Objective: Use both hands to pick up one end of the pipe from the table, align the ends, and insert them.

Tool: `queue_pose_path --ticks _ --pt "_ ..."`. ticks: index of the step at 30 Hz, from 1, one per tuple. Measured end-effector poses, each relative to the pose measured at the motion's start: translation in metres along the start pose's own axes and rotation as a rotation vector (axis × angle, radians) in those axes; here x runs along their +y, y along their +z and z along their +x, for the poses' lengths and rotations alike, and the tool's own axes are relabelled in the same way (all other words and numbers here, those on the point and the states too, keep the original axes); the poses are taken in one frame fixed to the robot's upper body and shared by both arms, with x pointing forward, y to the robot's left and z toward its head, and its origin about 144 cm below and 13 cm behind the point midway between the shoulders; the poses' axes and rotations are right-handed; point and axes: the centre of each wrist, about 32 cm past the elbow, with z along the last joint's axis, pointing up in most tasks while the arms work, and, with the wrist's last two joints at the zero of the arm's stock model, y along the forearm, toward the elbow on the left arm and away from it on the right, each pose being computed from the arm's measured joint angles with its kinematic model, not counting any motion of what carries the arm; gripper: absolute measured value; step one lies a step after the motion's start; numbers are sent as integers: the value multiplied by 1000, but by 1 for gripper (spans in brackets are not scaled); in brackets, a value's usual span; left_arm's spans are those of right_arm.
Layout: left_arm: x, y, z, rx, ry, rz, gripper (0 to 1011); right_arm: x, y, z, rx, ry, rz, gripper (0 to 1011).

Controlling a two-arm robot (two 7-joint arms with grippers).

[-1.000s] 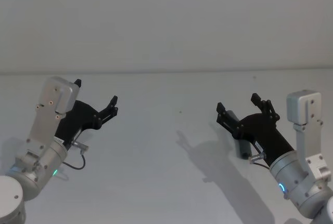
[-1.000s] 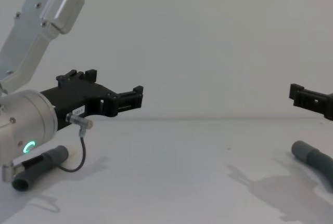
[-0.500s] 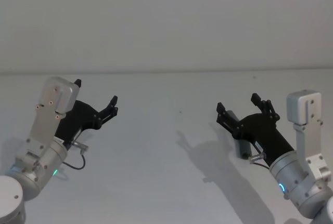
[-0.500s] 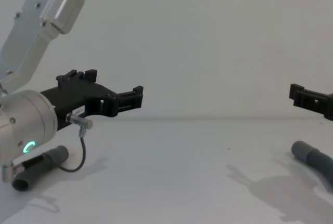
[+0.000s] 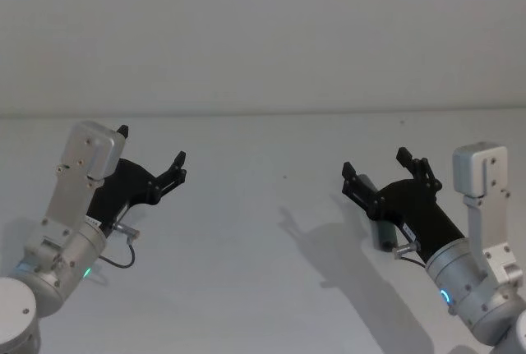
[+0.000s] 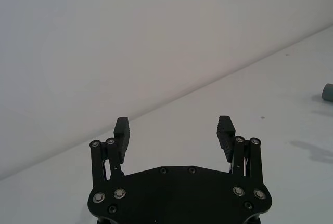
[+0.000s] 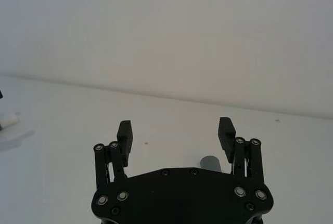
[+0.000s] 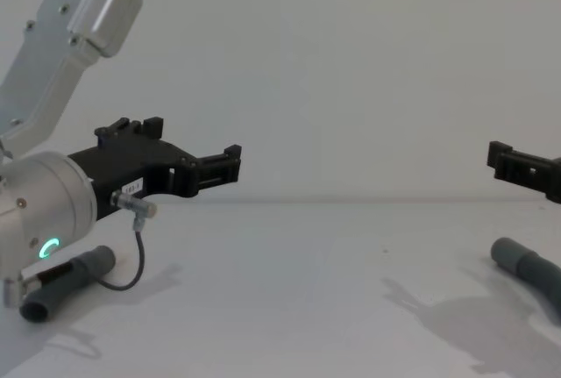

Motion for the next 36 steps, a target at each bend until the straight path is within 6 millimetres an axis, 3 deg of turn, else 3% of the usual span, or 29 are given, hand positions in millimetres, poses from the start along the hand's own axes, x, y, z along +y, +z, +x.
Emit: queue_pose_path --ticks 36 --pt "0 0 0 0 0 0 1001 0 0 0 0 0 0 1000"
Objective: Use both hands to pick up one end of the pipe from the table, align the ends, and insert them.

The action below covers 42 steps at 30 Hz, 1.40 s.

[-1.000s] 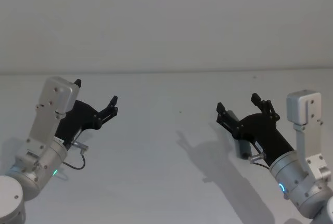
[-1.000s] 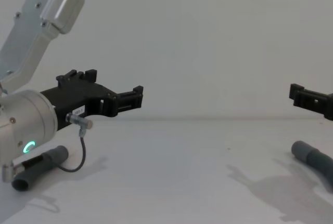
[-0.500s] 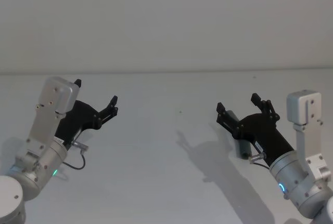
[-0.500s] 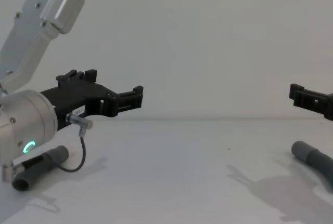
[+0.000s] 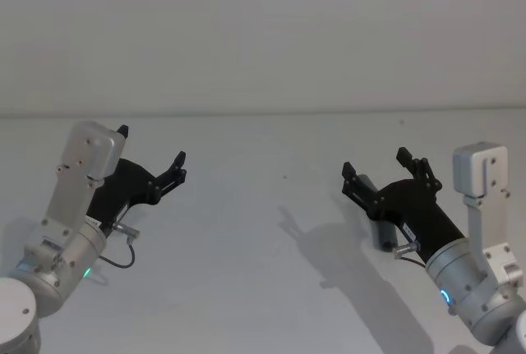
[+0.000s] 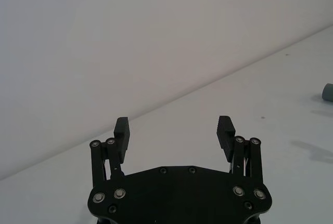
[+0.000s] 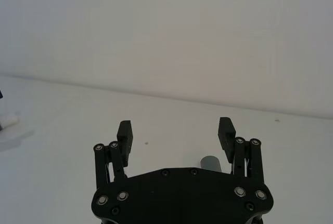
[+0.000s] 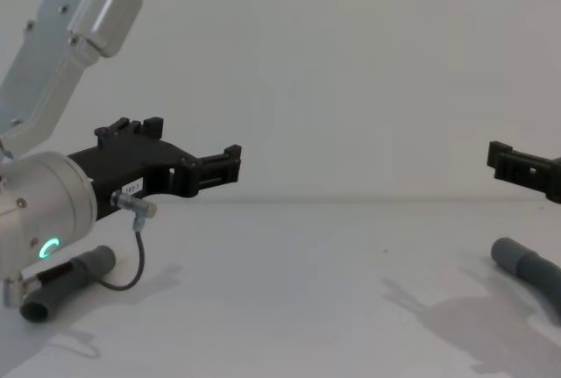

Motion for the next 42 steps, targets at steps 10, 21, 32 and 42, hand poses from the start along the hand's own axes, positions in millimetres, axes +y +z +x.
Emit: queue_pose_path --ticks 10,21,32,42 --pt "0 0 0 0 0 0 1001 0 0 0 0 0 0 1000" --pt "0 0 0 0 0 0 1001 0 0 0 0 0 0 1000" --pt "0 0 0 0 0 0 1001 0 0 0 0 0 0 1000" --pt "0 0 0 0 0 0 1001 0 0 0 0 0 0 1000"
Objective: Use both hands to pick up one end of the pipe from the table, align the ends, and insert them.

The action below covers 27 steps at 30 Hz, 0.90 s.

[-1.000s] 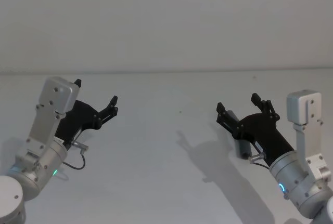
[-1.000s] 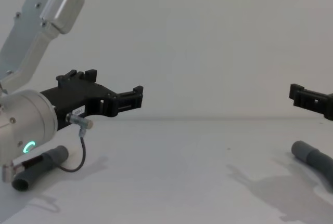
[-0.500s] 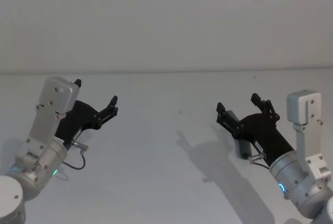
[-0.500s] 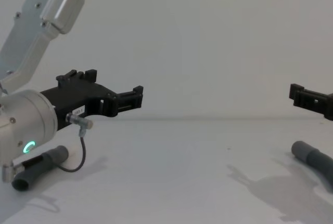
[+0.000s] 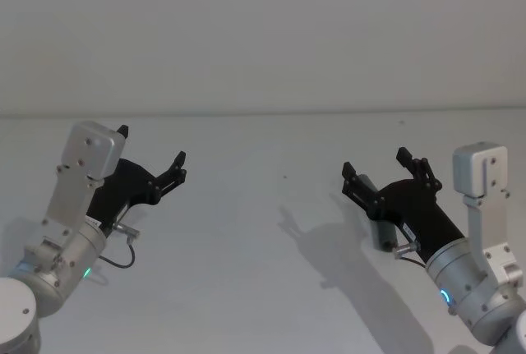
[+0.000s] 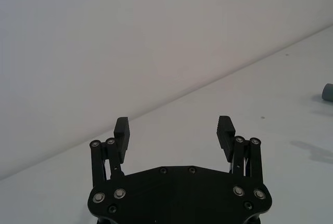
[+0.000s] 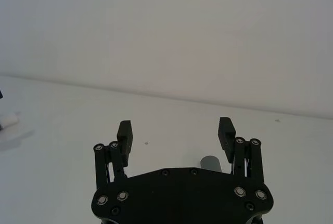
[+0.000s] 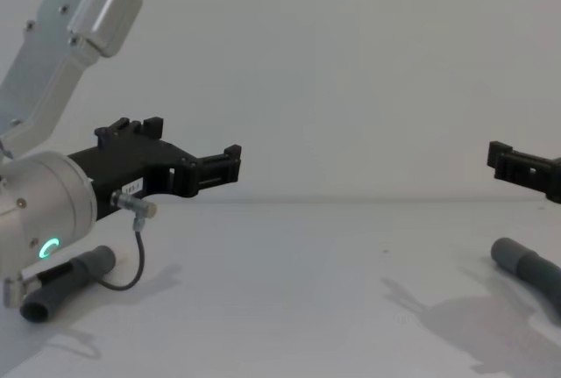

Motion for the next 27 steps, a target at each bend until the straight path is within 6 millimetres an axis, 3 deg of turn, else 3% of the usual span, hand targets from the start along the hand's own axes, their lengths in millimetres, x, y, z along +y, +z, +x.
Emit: queue_pose_path --ticks 16,27 --pt "-1 7 2 -22 5 26 1001 0 0 0 0 0 0 1000" --pt "5 26 17 -46 37 95 1001 0 0 0 0 0 0 1000"
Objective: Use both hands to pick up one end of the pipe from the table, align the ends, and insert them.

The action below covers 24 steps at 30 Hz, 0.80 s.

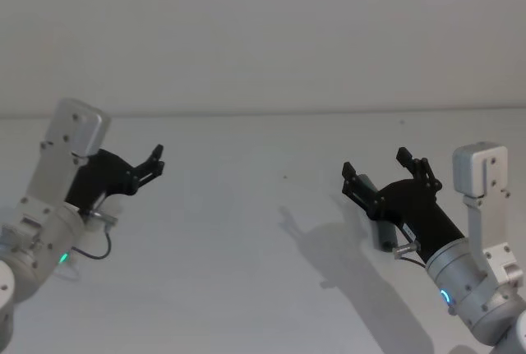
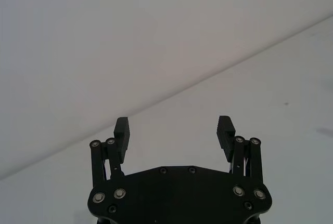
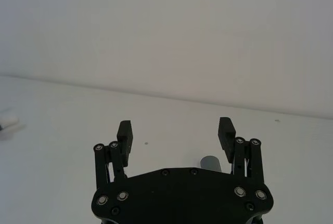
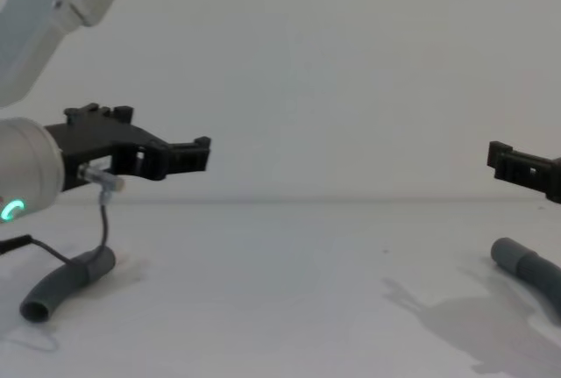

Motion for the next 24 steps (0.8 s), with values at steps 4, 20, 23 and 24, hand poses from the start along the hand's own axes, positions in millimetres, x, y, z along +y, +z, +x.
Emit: queue_pose_path --ticks 4,20,23,24 --pt "3 5 7 12 17 37 1001 0 0 0 0 0 0 1000" --pt "18 10 29 128 98 199 1001 0 0 0 0 0 0 1000" --pt "22 7 33 139 109 223 1001 0 0 0 0 0 0 1000" --pt "23 5 34 143 113 234 1001 0 0 0 0 0 0 1000"
